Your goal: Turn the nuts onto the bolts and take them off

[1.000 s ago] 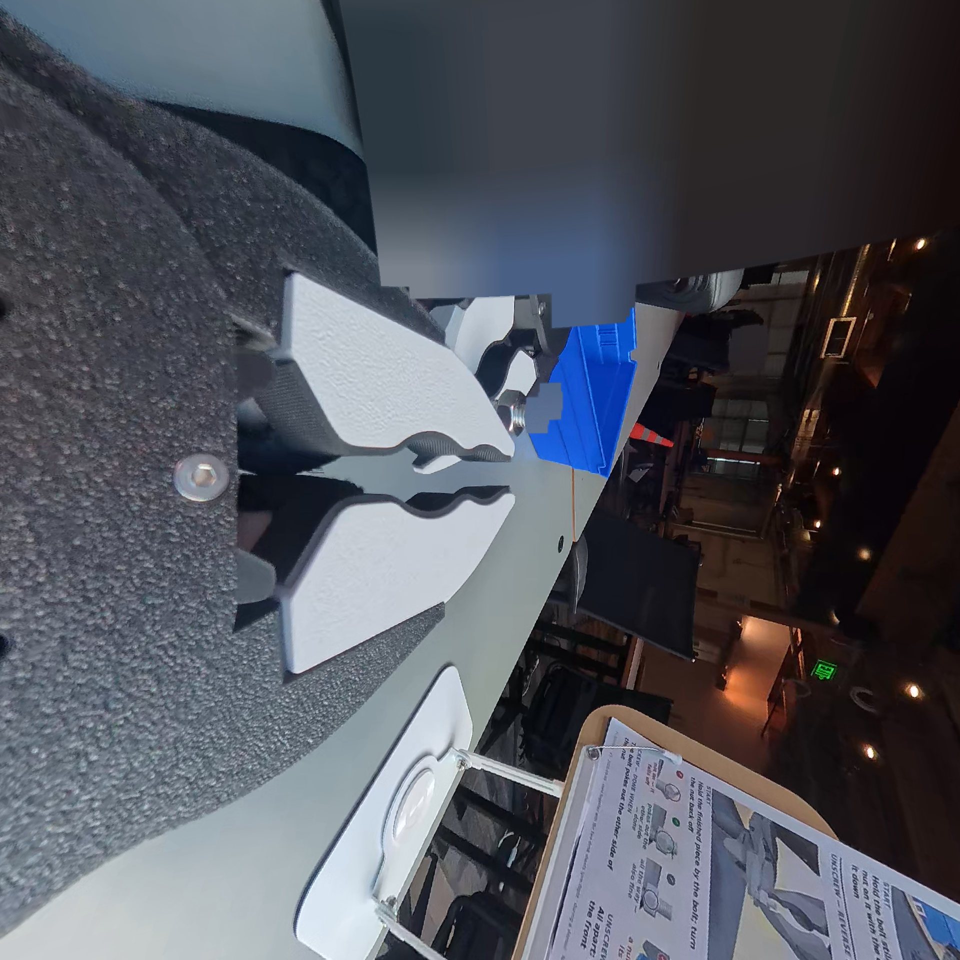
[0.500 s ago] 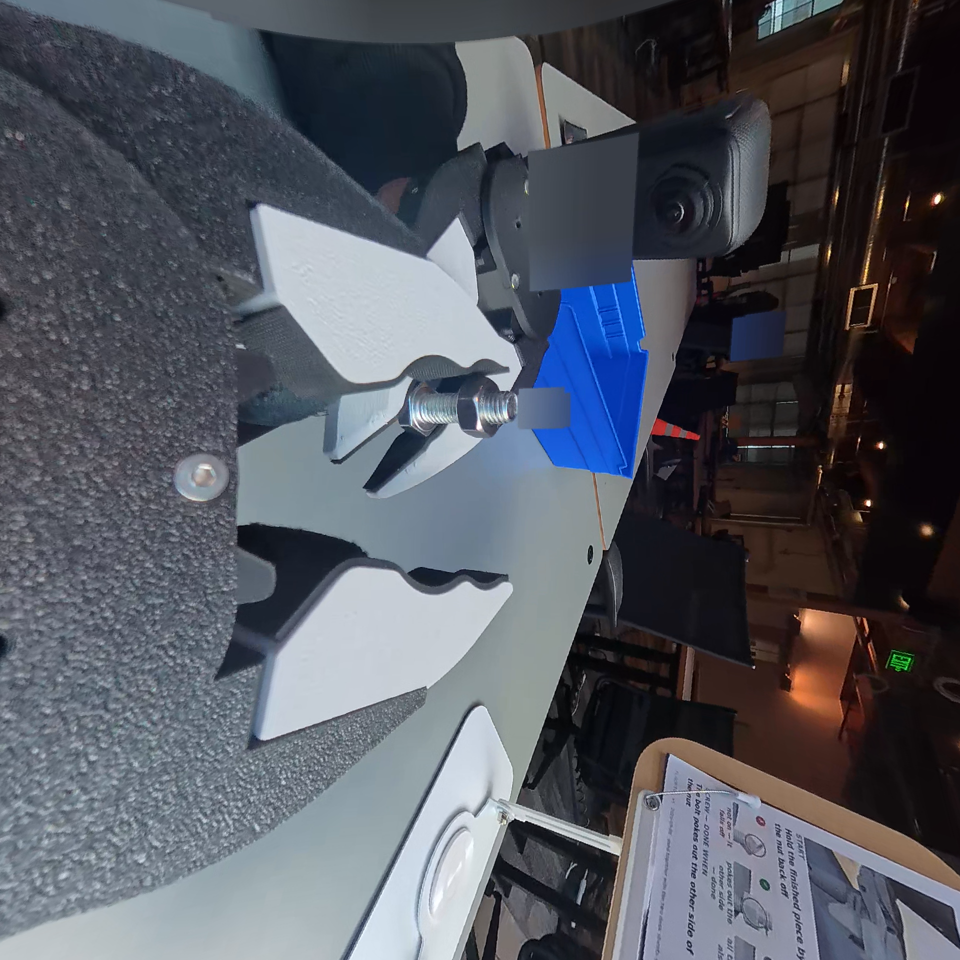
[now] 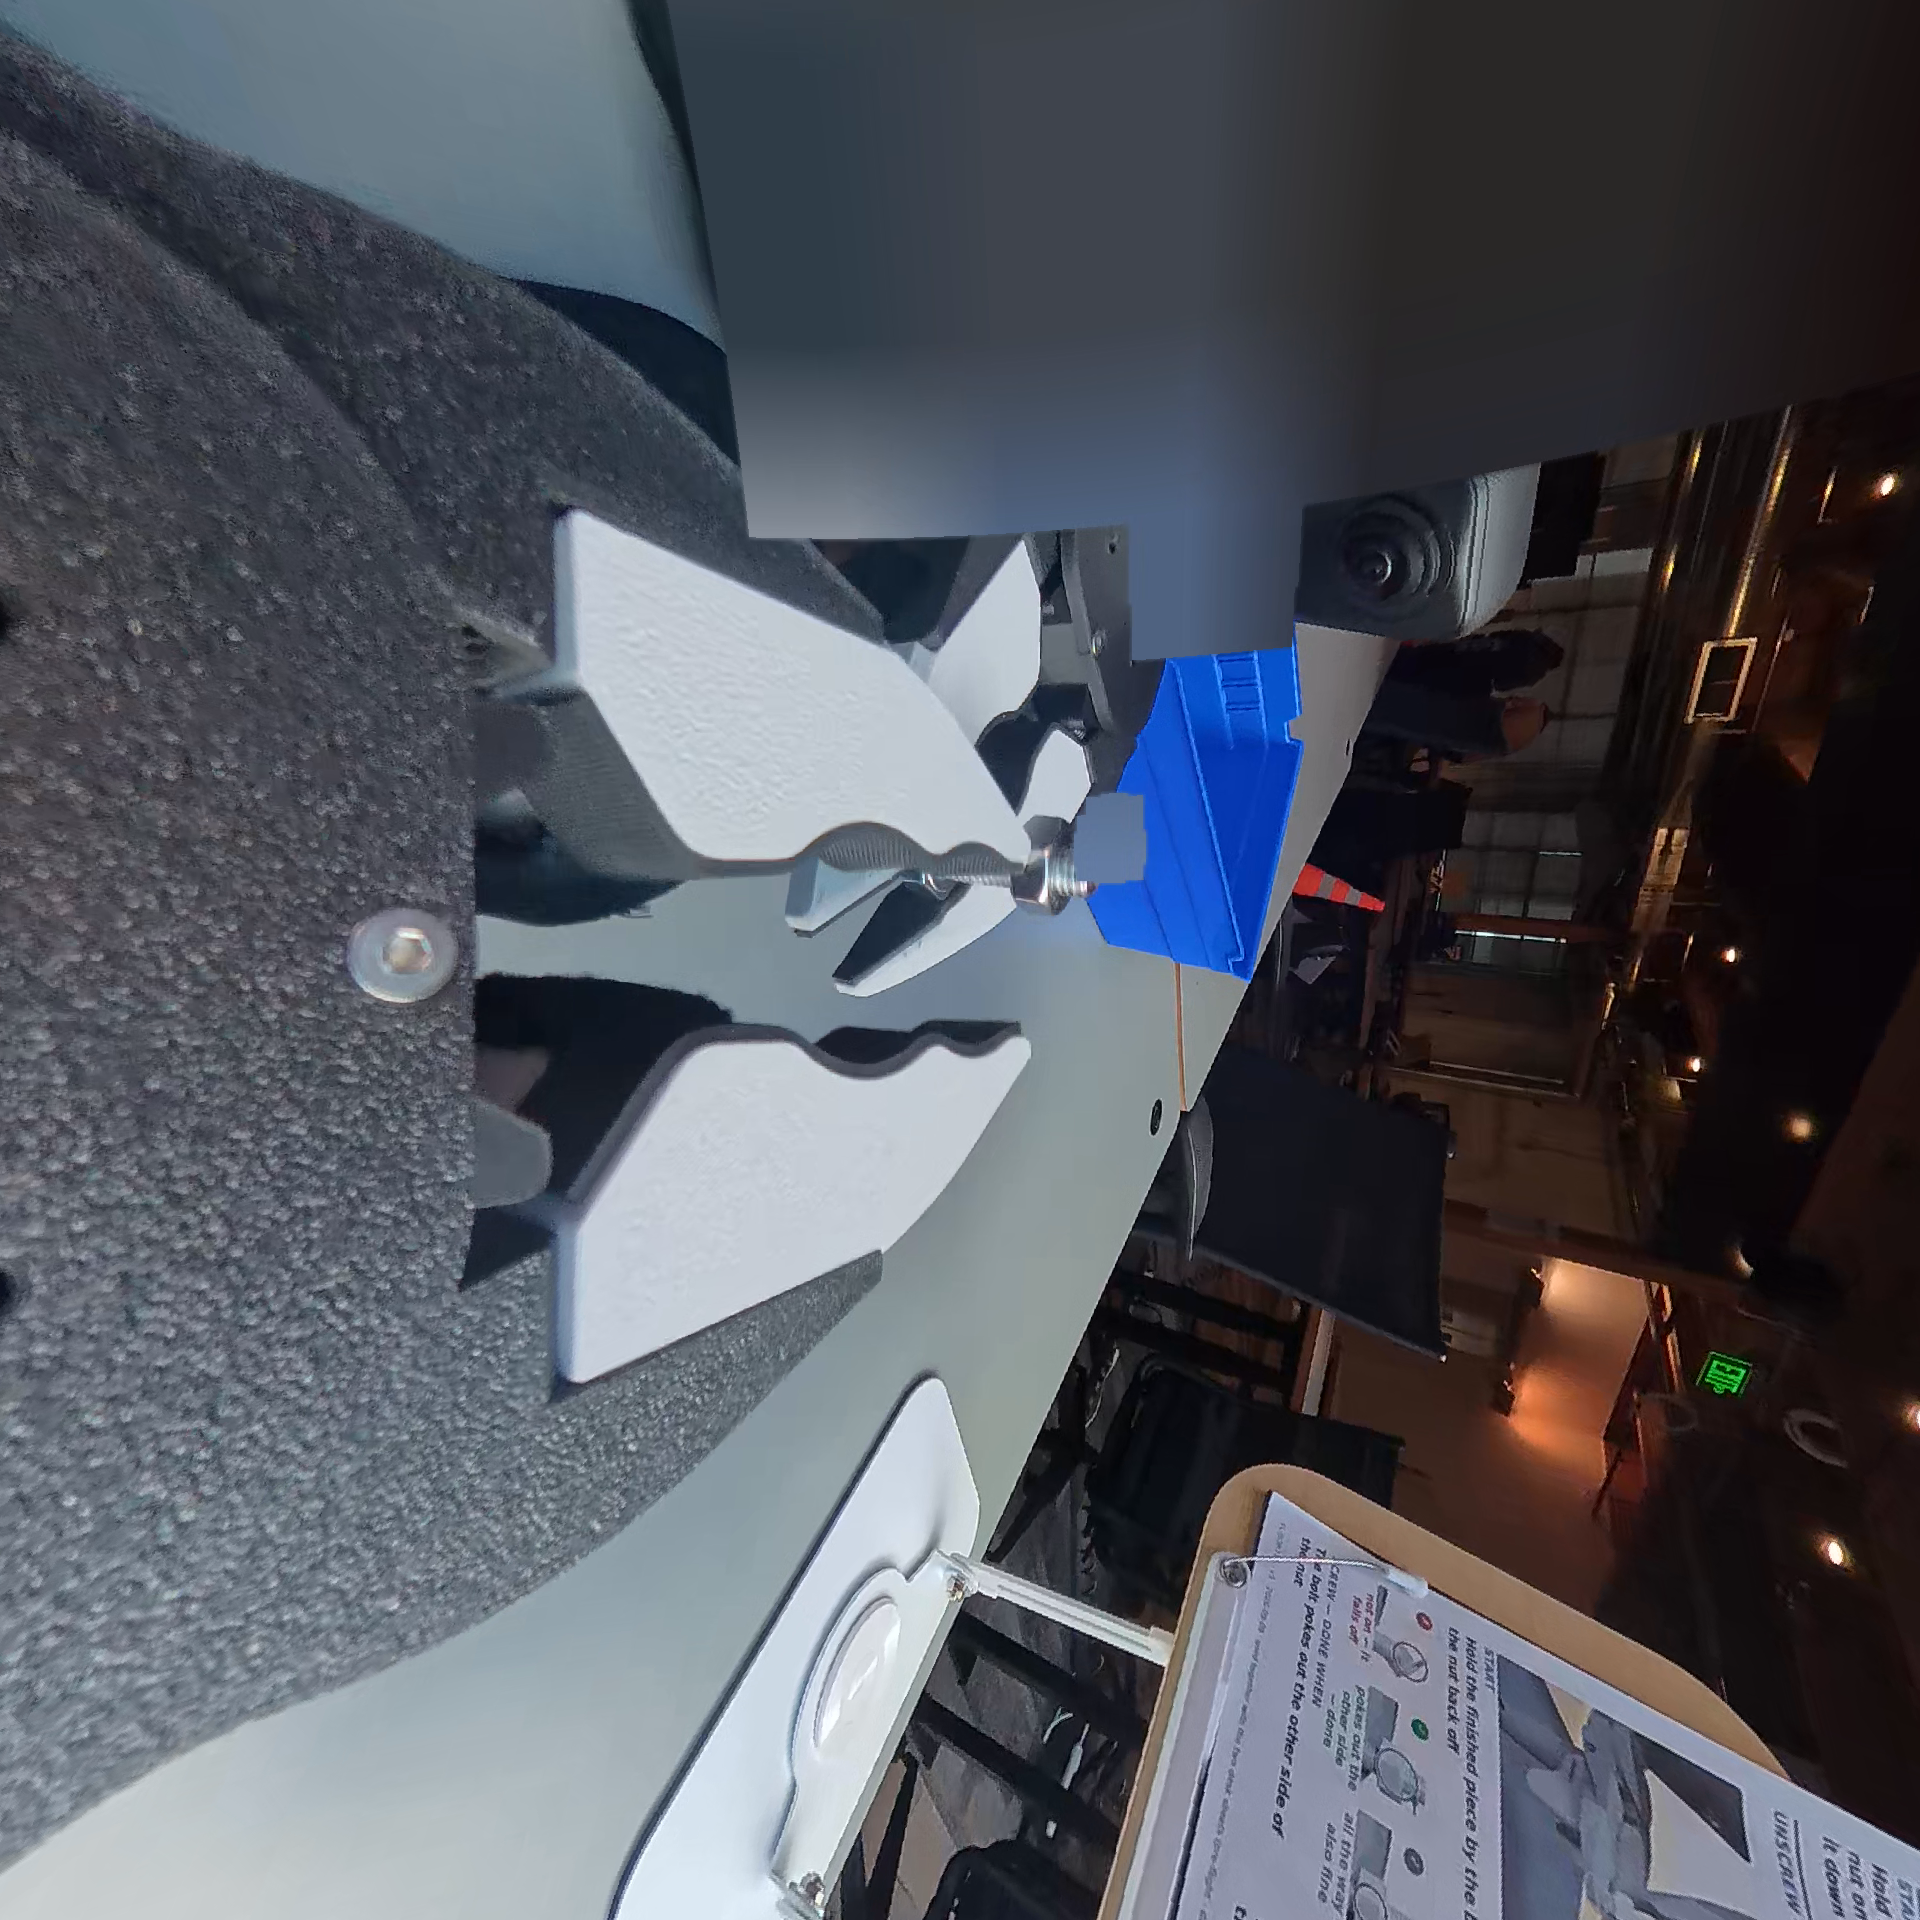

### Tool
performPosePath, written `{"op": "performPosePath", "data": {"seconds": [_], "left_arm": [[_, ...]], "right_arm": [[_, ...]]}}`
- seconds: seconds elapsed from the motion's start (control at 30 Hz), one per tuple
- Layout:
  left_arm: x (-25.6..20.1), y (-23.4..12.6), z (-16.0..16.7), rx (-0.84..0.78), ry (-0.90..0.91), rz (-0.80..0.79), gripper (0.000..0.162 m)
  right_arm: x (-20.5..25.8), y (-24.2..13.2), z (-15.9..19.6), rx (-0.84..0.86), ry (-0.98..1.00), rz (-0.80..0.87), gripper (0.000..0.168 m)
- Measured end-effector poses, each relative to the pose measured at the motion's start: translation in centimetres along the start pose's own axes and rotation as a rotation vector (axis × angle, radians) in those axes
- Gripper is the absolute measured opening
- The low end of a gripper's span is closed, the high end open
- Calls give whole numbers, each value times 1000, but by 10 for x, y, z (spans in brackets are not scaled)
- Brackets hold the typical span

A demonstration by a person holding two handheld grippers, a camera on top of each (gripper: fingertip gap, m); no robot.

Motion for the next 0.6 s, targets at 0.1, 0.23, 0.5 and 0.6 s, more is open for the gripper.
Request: {"op": "performPosePath", "data": {"seconds": [0.1,0.23,0.5,0.6], "left_arm": [[-1,0,0,3,5,3,14],[-1,0,0,2,4,3,14],[-1,1,0,4,8,1,14],[-1,1,0,7,11,0,14]], "right_arm": [[-3,-3,-1,-14,-3,11,7],[-6,-6,-3,-13,-10,23,7],[-2,8,-1,-10,112,-1,72],[0,19,0,-6,104,26,77]]}}
Point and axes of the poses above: each gripper's, where its closed fingertips meet, y out along the fingers, z out of its underside, x = y × z across the jaws, the point moved 9 cm from there along -y, back along the fingers, and after that the axes turned 3 degrees about z, right-handed, at the moved point
